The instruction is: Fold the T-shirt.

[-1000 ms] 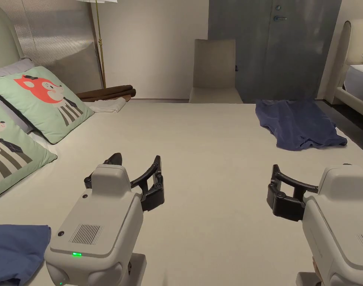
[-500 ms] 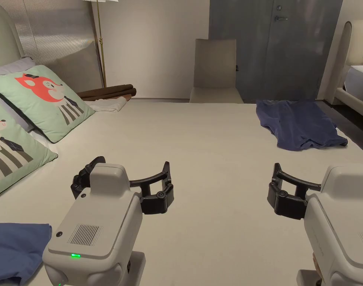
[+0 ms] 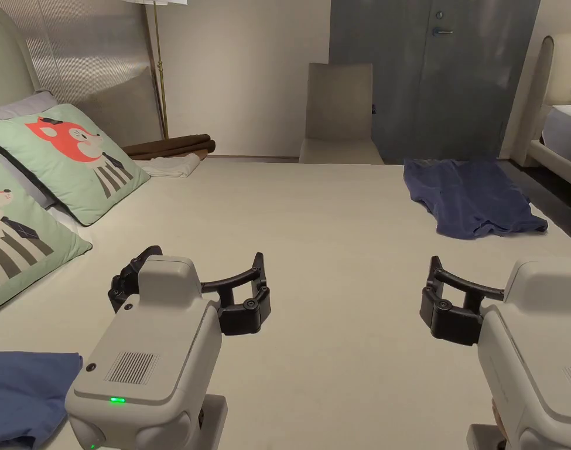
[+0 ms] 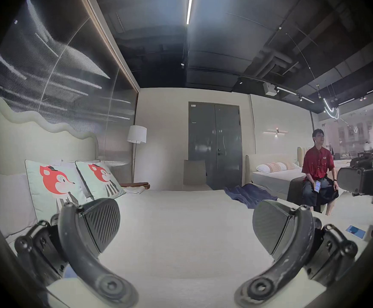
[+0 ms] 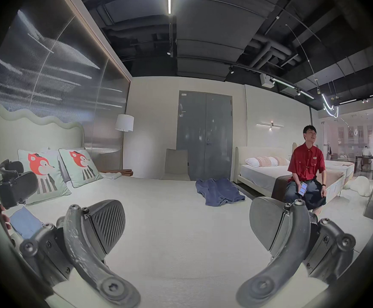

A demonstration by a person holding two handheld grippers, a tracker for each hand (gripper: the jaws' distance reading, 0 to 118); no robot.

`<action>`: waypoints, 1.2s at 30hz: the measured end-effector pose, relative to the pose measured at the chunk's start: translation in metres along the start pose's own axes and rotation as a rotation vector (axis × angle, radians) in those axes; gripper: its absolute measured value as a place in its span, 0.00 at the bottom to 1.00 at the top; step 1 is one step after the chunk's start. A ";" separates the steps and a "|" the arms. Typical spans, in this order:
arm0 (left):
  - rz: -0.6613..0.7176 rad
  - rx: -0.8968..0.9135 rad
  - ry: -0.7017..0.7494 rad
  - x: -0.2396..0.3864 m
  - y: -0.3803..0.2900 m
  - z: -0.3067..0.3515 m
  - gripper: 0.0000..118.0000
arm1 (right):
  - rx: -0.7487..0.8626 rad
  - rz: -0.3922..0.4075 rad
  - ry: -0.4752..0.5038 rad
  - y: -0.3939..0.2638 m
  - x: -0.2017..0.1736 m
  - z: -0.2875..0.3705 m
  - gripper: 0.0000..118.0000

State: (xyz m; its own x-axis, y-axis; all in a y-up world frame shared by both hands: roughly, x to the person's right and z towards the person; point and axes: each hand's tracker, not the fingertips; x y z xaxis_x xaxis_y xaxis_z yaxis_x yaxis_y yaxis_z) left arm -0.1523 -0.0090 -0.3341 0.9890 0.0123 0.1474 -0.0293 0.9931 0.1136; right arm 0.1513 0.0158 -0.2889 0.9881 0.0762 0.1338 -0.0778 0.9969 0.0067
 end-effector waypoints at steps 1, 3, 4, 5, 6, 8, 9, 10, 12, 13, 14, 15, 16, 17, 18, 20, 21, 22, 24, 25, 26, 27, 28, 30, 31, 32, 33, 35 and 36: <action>0.001 0.000 0.001 -0.001 0.000 0.000 0.99 | 0.000 0.000 0.000 0.000 0.000 0.000 0.95; 0.002 -0.001 0.001 -0.001 0.001 0.000 0.99 | -0.001 -0.001 0.002 0.000 0.000 0.000 0.95; 0.002 -0.001 0.002 -0.001 0.001 0.000 0.99 | -0.002 -0.002 0.004 0.000 0.000 0.000 0.95; 0.000 -0.002 0.003 -0.001 0.001 0.000 0.99 | -0.002 -0.002 0.005 0.000 -0.001 0.000 0.95; -0.001 -0.004 0.005 -0.001 0.001 -0.001 0.99 | -0.003 -0.002 0.005 0.000 -0.001 0.000 0.95; -0.002 -0.008 0.007 -0.002 0.000 -0.001 0.99 | -0.003 -0.001 0.006 0.000 -0.001 0.000 0.95; -0.001 -0.007 0.007 -0.002 0.000 -0.001 0.99 | -0.004 -0.001 0.006 0.000 -0.001 0.000 0.95; -0.002 -0.007 0.007 -0.001 0.000 -0.001 0.99 | -0.004 -0.001 0.007 0.000 -0.001 0.000 0.95; -0.002 -0.007 0.007 -0.002 0.000 0.000 0.99 | -0.003 0.000 0.006 0.000 -0.002 0.000 0.95; -0.003 -0.008 0.007 -0.002 0.000 -0.001 0.98 | -0.002 0.001 0.006 0.001 -0.002 0.000 0.95; -0.002 -0.009 0.008 -0.002 0.000 -0.001 0.99 | -0.004 0.000 0.008 0.001 -0.002 0.000 0.95; -0.003 -0.010 0.008 -0.002 0.000 -0.001 0.99 | -0.004 0.000 0.009 0.001 -0.002 0.000 0.95; -0.003 -0.011 0.008 -0.002 0.000 -0.001 0.99 | -0.004 0.000 0.009 0.001 -0.002 0.000 0.95; -0.002 -0.011 0.009 -0.003 0.000 -0.001 0.99 | -0.004 0.001 0.008 0.001 -0.002 -0.001 0.95; -0.002 -0.013 0.009 -0.002 0.000 -0.001 0.99 | -0.005 0.001 0.008 0.001 -0.002 -0.001 0.95; -0.002 -0.011 0.010 -0.002 0.000 -0.001 0.99 | -0.005 0.002 0.010 0.000 -0.002 -0.001 0.95; -0.003 -0.011 0.009 -0.003 0.000 -0.002 0.99 | -0.006 0.002 0.011 0.000 -0.002 -0.001 0.95; -0.003 -0.011 0.008 -0.002 0.000 -0.001 0.99 | -0.005 0.002 0.013 0.000 -0.002 -0.001 0.95; -0.004 -0.009 0.010 -0.002 0.001 -0.001 0.99 | -0.005 0.001 0.013 0.001 -0.002 -0.001 0.95; -0.005 -0.008 0.010 -0.002 0.001 -0.002 0.99 | -0.003 0.002 0.014 0.001 -0.002 -0.001 0.95; -0.006 -0.006 0.010 -0.002 0.001 -0.002 0.99 | -0.003 0.002 0.013 0.002 -0.003 -0.001 0.95; -0.007 -0.006 0.010 -0.002 0.002 -0.002 0.99 | -0.002 0.003 0.013 0.002 -0.003 -0.001 0.95; -0.009 -0.006 0.009 -0.002 0.002 -0.002 0.99 | -0.002 0.003 0.012 0.002 -0.002 -0.001 0.95; -0.010 -0.005 0.010 -0.002 0.002 -0.002 0.99 | 0.000 0.002 0.013 0.002 -0.002 -0.001 0.95; -0.010 -0.005 0.009 -0.002 0.002 -0.002 0.99 | 0.000 0.001 0.012 0.002 -0.002 -0.001 0.95; -0.009 -0.005 0.010 -0.002 0.002 -0.002 0.99 | 0.001 0.002 0.012 0.002 -0.002 -0.001 0.95; -0.008 -0.005 0.010 -0.002 0.002 -0.002 0.99 | 0.001 0.001 0.012 0.002 -0.002 -0.001 0.95; -0.007 -0.004 0.012 -0.002 0.002 -0.002 0.98 | 0.001 0.002 0.012 0.002 -0.002 -0.001 0.95; -0.007 -0.004 0.012 -0.002 0.002 -0.002 0.99 | 0.001 0.003 0.011 0.003 -0.002 -0.001 0.95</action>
State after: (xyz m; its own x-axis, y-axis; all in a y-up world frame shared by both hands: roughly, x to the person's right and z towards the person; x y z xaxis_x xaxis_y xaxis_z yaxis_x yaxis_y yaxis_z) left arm -0.1541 -0.0064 -0.3361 0.9909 0.0070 0.1346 -0.0221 0.9936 0.1106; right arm 0.1494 0.0183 -0.2905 0.9892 0.0796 0.1231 -0.0811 0.9967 0.0078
